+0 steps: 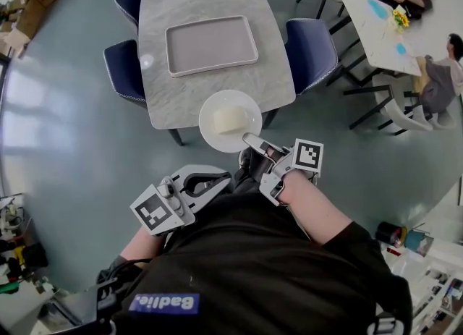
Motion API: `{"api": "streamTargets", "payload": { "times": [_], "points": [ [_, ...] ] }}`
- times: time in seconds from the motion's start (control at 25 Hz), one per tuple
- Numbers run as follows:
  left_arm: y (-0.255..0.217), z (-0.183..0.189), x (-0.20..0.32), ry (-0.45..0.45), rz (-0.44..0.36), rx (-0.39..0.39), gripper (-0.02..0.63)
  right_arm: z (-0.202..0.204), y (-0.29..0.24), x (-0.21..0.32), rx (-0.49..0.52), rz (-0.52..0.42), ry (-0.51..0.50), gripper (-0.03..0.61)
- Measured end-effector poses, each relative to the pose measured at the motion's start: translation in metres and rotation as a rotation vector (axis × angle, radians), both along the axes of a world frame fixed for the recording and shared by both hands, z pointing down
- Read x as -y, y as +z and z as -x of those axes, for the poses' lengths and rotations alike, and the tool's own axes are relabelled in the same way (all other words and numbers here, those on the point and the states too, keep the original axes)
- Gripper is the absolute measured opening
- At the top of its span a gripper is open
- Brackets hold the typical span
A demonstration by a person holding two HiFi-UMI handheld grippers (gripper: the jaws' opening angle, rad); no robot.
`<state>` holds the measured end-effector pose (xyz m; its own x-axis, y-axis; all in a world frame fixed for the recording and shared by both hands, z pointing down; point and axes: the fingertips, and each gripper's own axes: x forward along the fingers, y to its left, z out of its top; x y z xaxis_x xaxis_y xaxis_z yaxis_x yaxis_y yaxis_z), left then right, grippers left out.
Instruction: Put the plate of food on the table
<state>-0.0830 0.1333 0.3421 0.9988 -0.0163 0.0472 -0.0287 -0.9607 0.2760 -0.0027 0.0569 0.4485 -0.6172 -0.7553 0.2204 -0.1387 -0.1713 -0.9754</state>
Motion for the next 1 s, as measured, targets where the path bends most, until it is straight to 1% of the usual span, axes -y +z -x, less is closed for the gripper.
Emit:
{"api": "streamTargets", "payload": {
  "times": [0.16,0.44,0.72,1.0],
  "points": [
    [-0.003,-0.016,0.028,-0.030,-0.011,0.015,0.006,-0.017,0.005,0.031,0.003,0.006,-0.020,0.018],
    [-0.005,-0.016,0.027,-0.104,-0.006,0.038,0.006,-0.018,0.007,0.039,0.006,0.002,-0.060,0.018],
    [-0.002,-0.057,0.062,-0.142,0.000,0.047,0.006,-0.055,0.017,0.076,0.009,0.013,-0.094,0.018],
    [-0.001,-0.084,0.085,-0.175,-0.002,0.056,0.006,-0.075,0.018,0.101,0.015,0.012,-0.132,0.018]
  ]
}}
